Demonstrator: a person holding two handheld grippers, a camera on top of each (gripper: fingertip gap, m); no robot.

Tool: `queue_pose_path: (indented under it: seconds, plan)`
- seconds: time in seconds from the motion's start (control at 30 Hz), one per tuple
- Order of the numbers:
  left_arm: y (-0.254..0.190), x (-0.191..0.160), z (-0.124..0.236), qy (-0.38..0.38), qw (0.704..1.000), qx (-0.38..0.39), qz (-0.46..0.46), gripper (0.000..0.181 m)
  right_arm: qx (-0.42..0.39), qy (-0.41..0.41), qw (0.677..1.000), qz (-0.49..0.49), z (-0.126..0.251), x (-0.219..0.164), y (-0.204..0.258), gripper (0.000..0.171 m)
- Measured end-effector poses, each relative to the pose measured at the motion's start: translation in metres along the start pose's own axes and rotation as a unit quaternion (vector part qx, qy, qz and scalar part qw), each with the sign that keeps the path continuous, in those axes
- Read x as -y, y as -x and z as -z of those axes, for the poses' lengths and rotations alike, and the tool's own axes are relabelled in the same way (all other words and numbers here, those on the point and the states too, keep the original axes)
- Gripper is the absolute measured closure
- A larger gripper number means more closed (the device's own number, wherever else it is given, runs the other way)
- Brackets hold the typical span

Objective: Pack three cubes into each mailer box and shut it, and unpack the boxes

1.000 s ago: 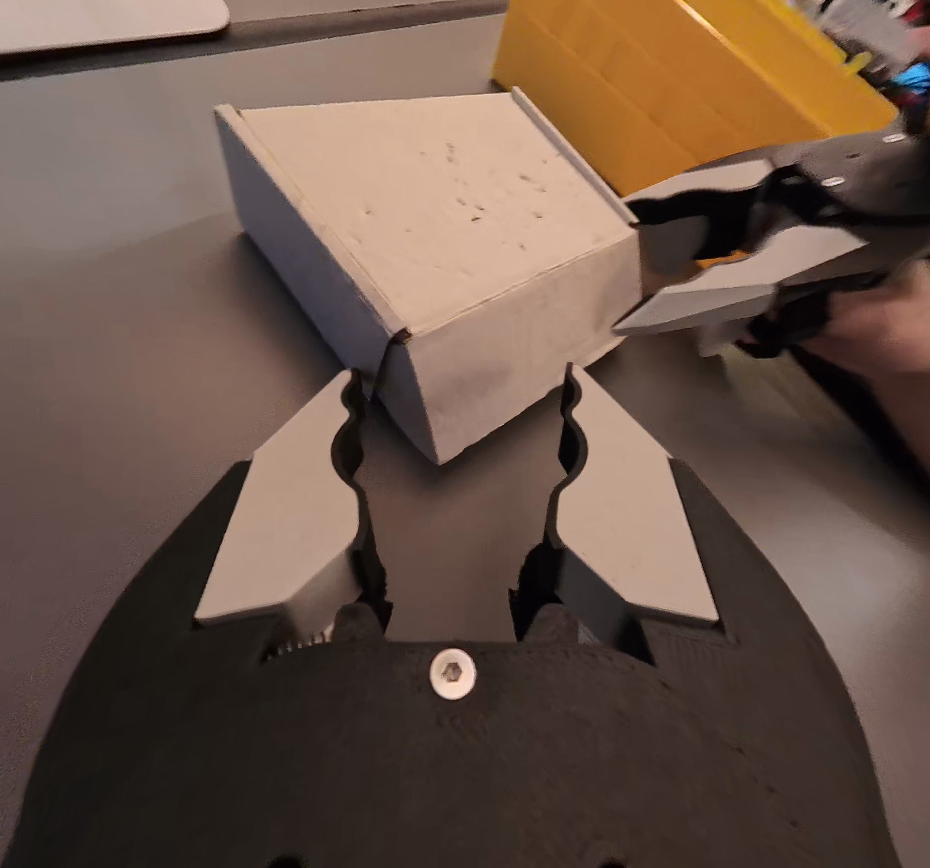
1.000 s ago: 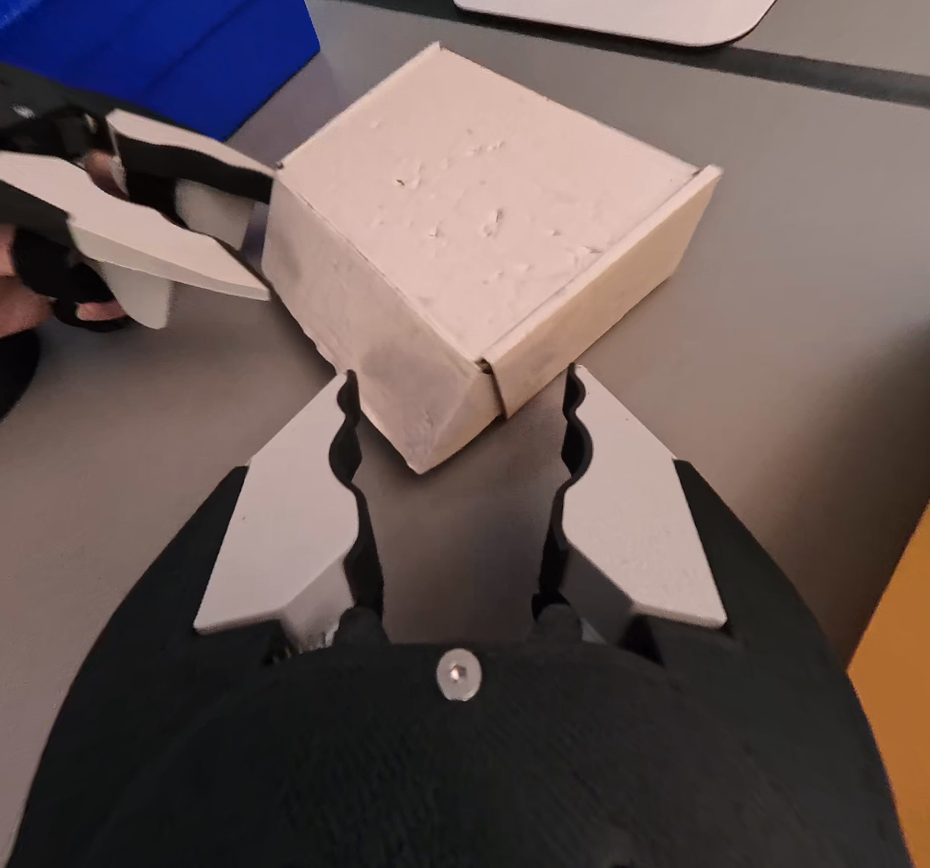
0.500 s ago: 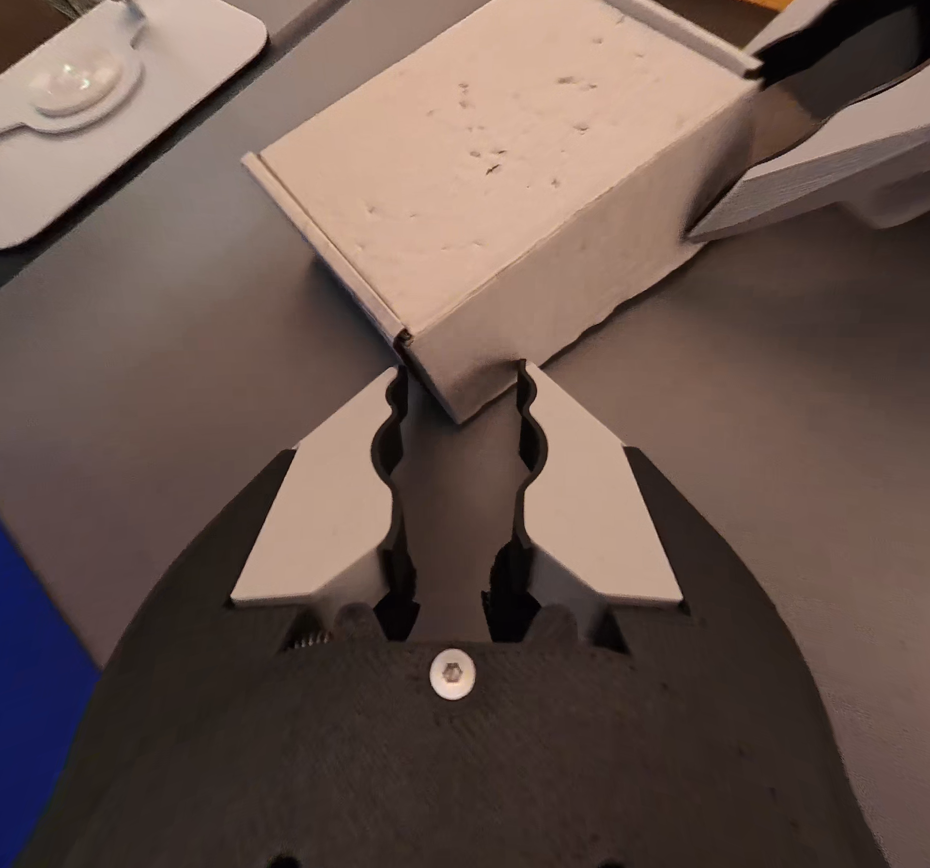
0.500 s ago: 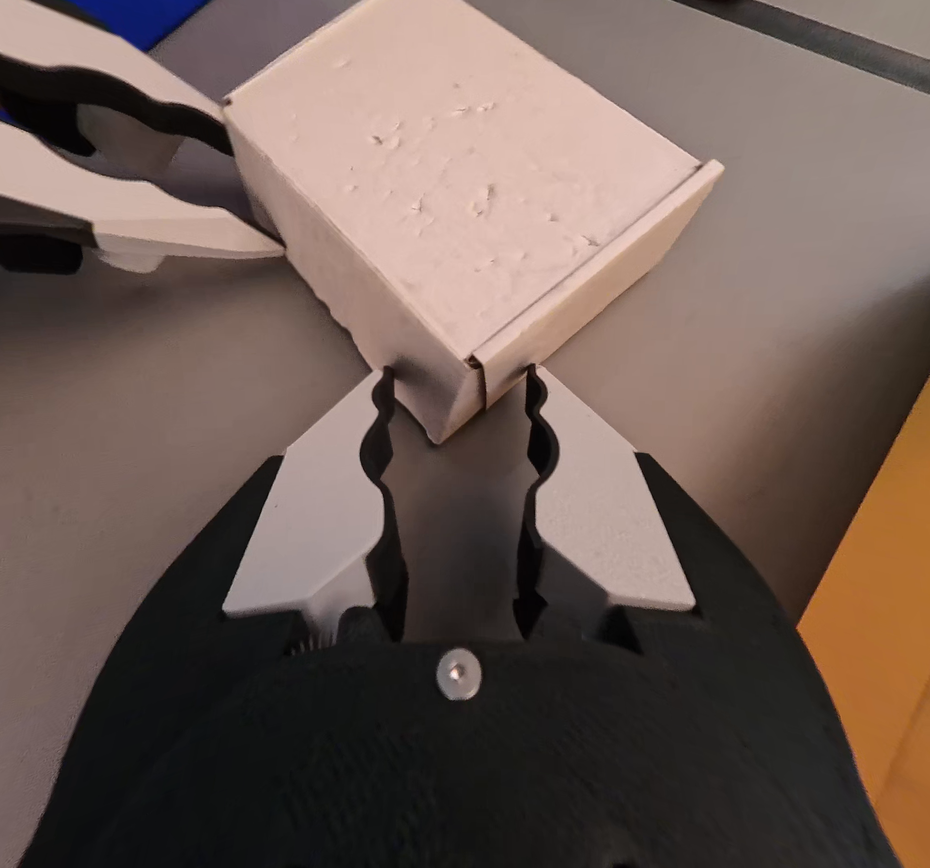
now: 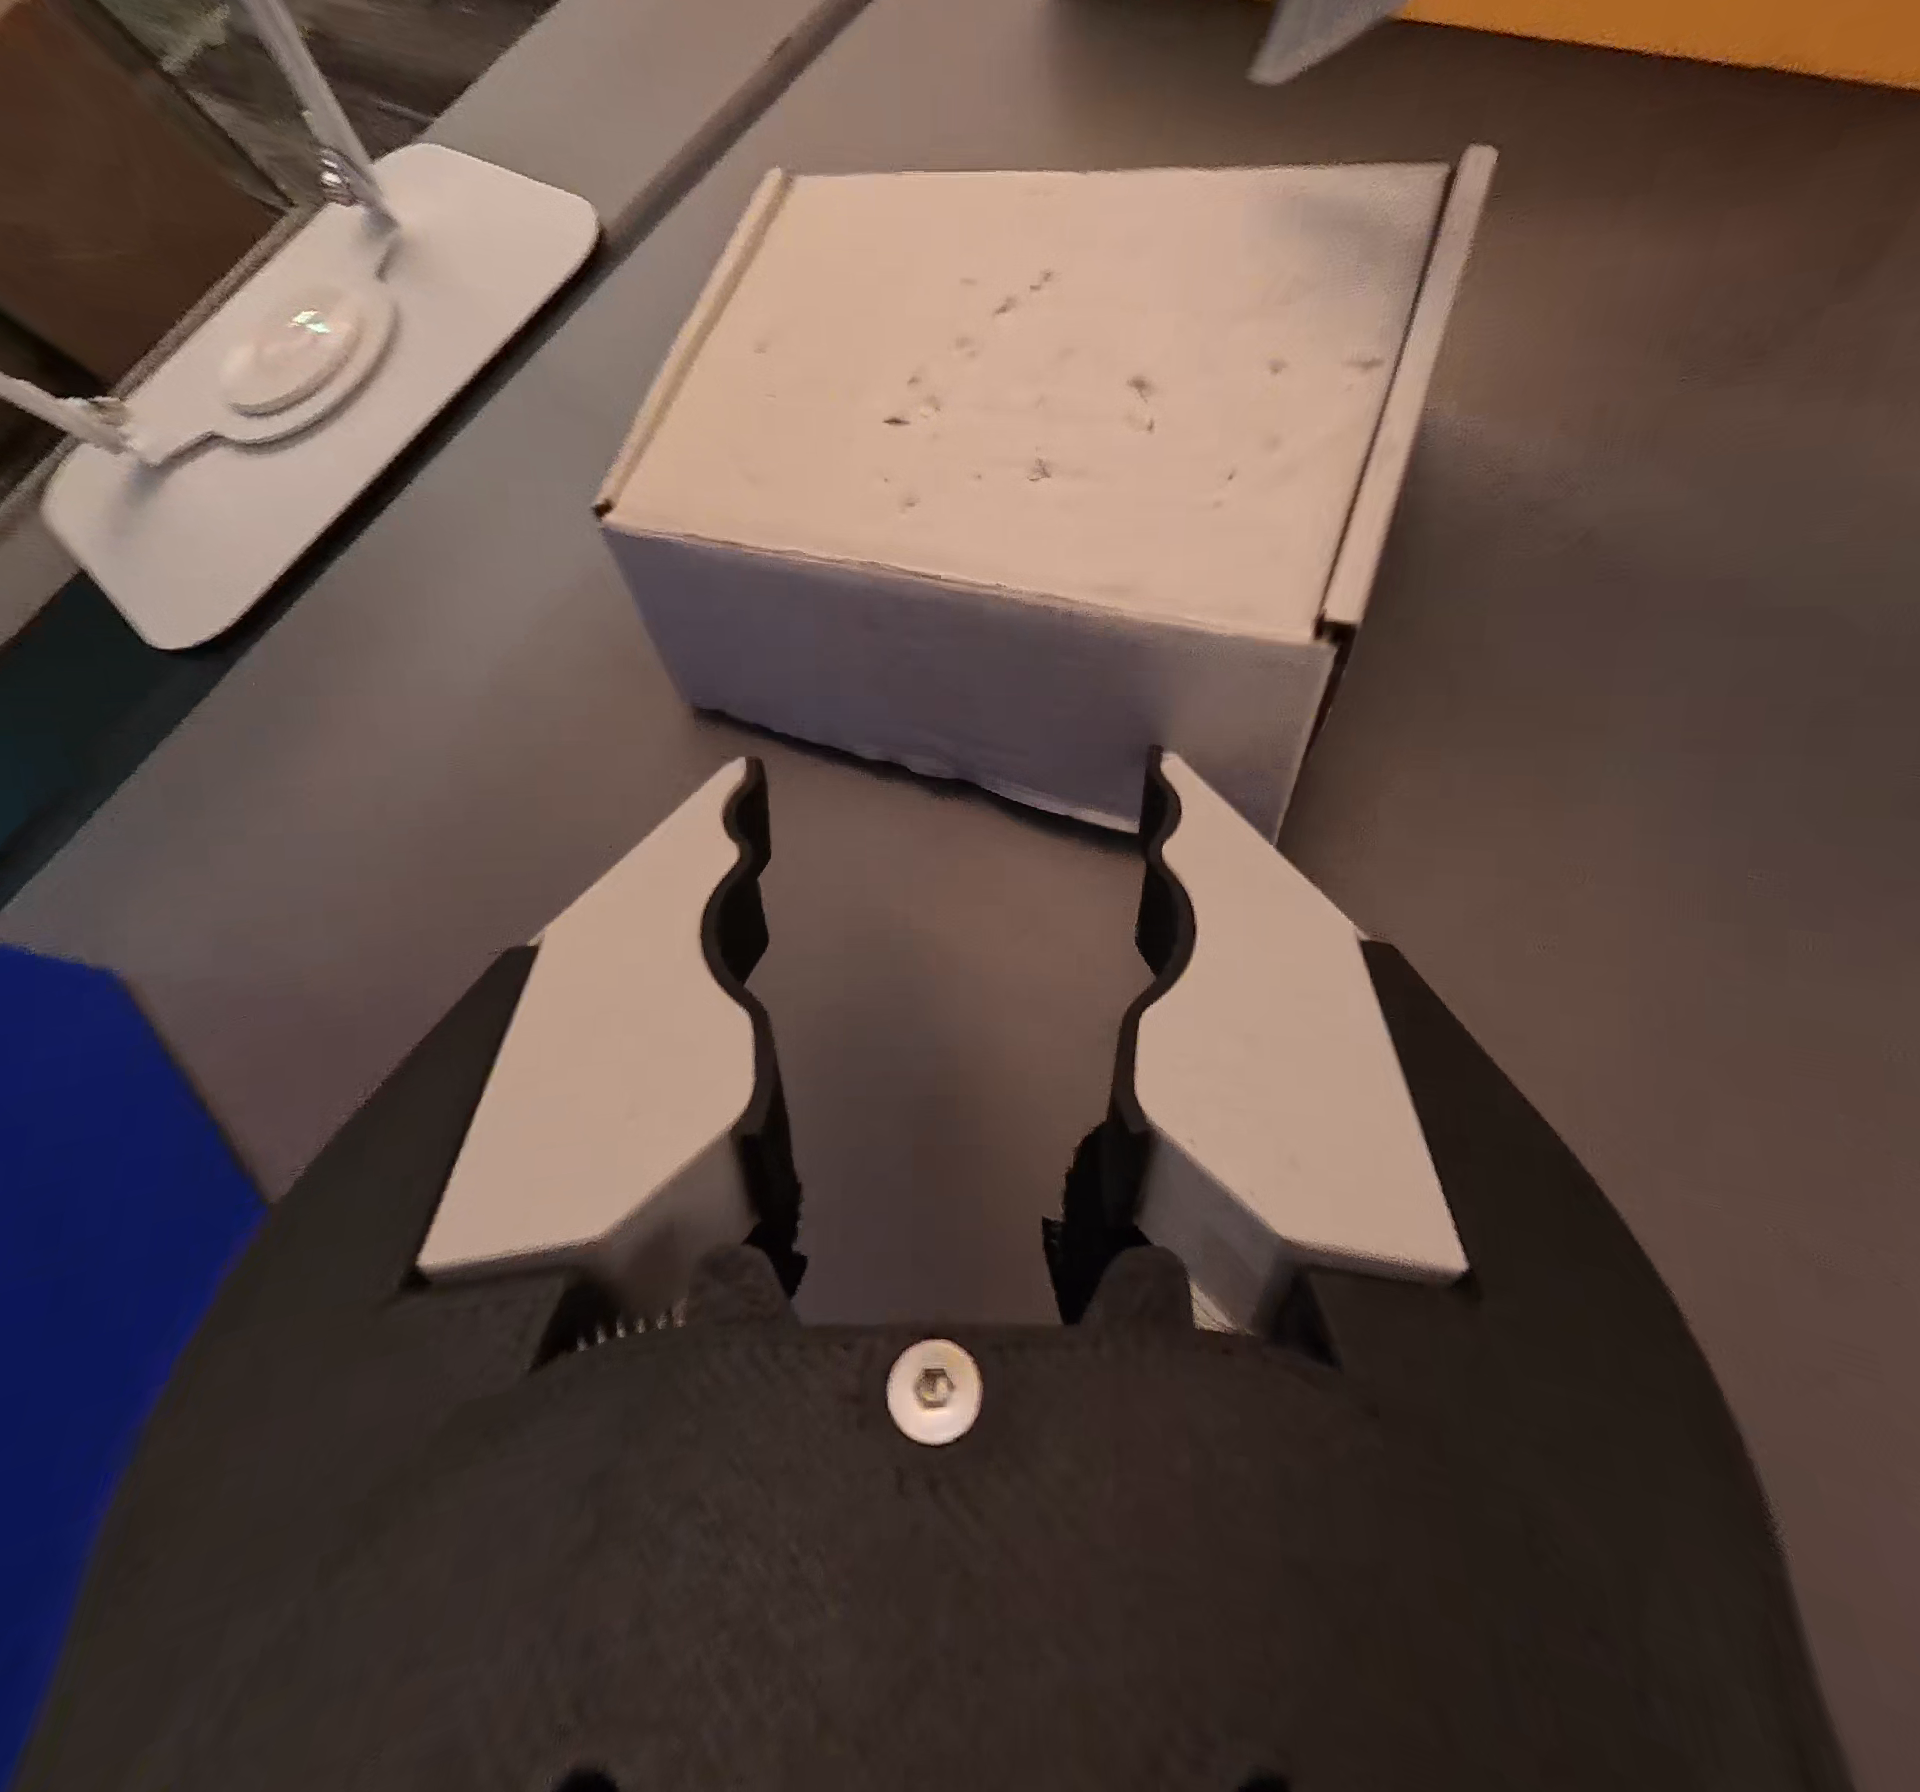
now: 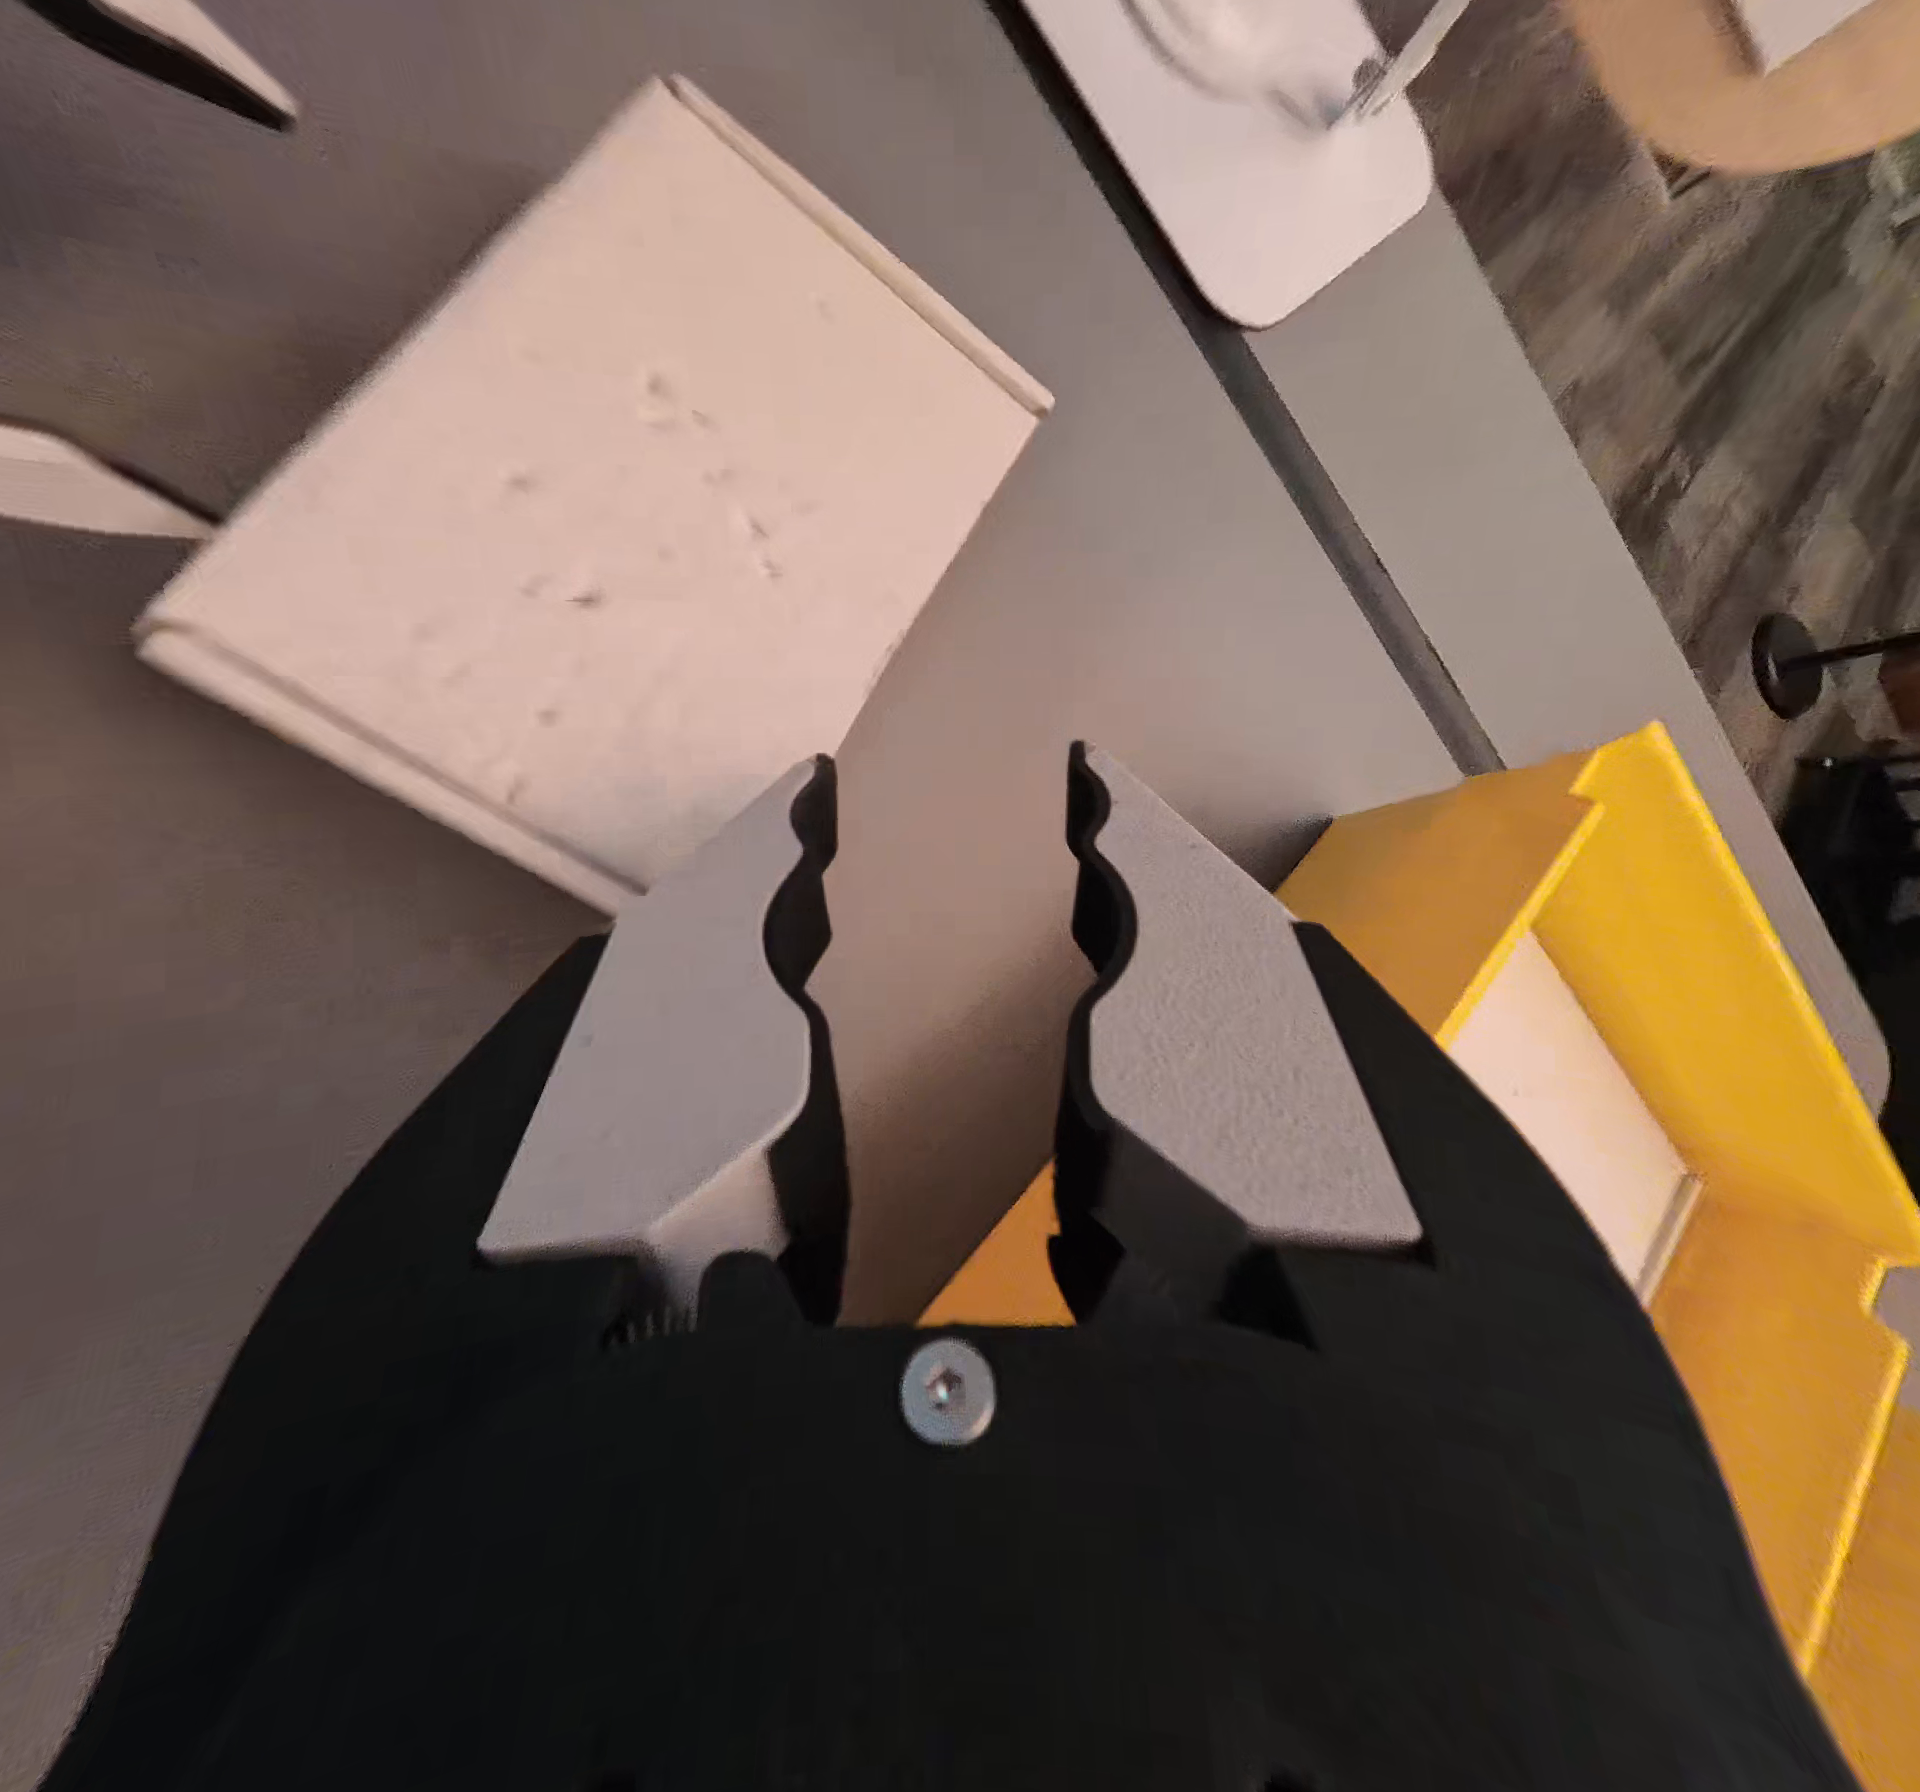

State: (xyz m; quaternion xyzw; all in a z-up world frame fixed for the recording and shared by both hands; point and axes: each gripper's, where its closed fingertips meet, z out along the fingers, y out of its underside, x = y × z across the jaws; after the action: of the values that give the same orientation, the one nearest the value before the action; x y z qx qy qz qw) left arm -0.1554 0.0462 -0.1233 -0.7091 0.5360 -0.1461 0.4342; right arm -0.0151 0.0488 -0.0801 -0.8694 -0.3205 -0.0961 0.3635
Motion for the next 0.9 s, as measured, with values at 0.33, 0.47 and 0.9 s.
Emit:
queue_pose_path:
  seconds: [0.33,0.47,0.9]
  plan:
    - [-0.009,-0.011,-0.011,0.030,0.997,-0.076,0.007,0.080,-0.004,0.009,1.000,0.017,-0.020,0.004,-0.009,0.150]
    - [-0.003,0.002,-0.009,0.000,0.997,-0.080,0.002,0.079,0.021,0.042,0.998,0.034,-0.037,-0.004,-0.004,0.139]
    - [-0.072,-0.035,0.043,0.073,0.966,-0.234,-0.086,0.062,0.278,0.063,0.954,0.094,0.019,-0.052,0.111,0.164]
